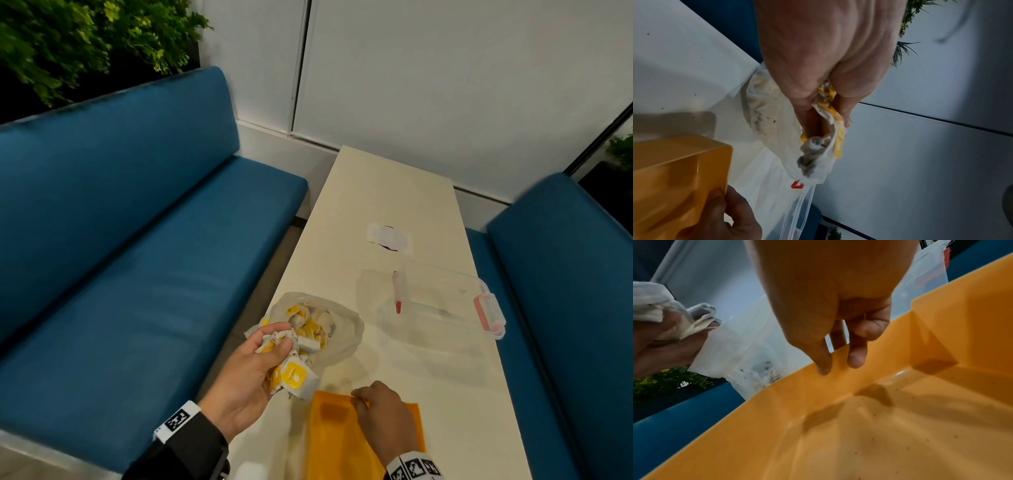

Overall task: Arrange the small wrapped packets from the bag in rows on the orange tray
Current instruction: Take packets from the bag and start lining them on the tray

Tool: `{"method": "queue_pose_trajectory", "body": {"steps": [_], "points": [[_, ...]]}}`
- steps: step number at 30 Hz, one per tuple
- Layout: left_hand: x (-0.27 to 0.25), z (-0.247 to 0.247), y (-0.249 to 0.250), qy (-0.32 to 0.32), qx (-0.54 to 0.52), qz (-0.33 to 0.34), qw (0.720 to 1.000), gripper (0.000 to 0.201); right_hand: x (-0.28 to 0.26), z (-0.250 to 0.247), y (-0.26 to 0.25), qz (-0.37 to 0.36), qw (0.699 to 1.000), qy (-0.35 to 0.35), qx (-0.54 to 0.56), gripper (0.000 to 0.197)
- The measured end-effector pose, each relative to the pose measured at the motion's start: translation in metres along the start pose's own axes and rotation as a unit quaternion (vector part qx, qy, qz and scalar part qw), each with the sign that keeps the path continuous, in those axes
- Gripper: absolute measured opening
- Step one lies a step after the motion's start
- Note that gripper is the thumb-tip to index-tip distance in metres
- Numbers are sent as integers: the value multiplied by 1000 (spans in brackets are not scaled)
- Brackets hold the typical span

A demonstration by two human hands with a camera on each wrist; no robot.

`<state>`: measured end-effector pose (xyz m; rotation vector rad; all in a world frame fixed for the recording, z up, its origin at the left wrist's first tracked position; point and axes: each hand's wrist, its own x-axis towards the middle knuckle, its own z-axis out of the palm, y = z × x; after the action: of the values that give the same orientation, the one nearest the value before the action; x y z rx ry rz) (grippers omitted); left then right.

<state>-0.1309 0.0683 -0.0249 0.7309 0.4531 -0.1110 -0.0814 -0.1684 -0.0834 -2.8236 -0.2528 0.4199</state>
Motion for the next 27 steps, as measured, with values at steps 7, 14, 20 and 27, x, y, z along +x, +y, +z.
{"method": "queue_pose_trajectory", "body": {"steps": [7, 14, 20, 27], "points": [[-2, 0, -4, 11, -1, -6, 1000, 35, -6, -7, -7, 11, 1000, 16, 13, 35], [5, 7, -10, 25, -5, -5, 1000, 27, -31, -58, -58, -110, 943, 132, 285, 19], [12, 19, -15, 29, -21, -9, 999, 29, -27, -60, -89, -132, 944, 58, 297, 28], [12, 22, -17, 5, -60, -46, 997, 32, -21, -61, -93, -136, 949, 35, 283, 34]]}}
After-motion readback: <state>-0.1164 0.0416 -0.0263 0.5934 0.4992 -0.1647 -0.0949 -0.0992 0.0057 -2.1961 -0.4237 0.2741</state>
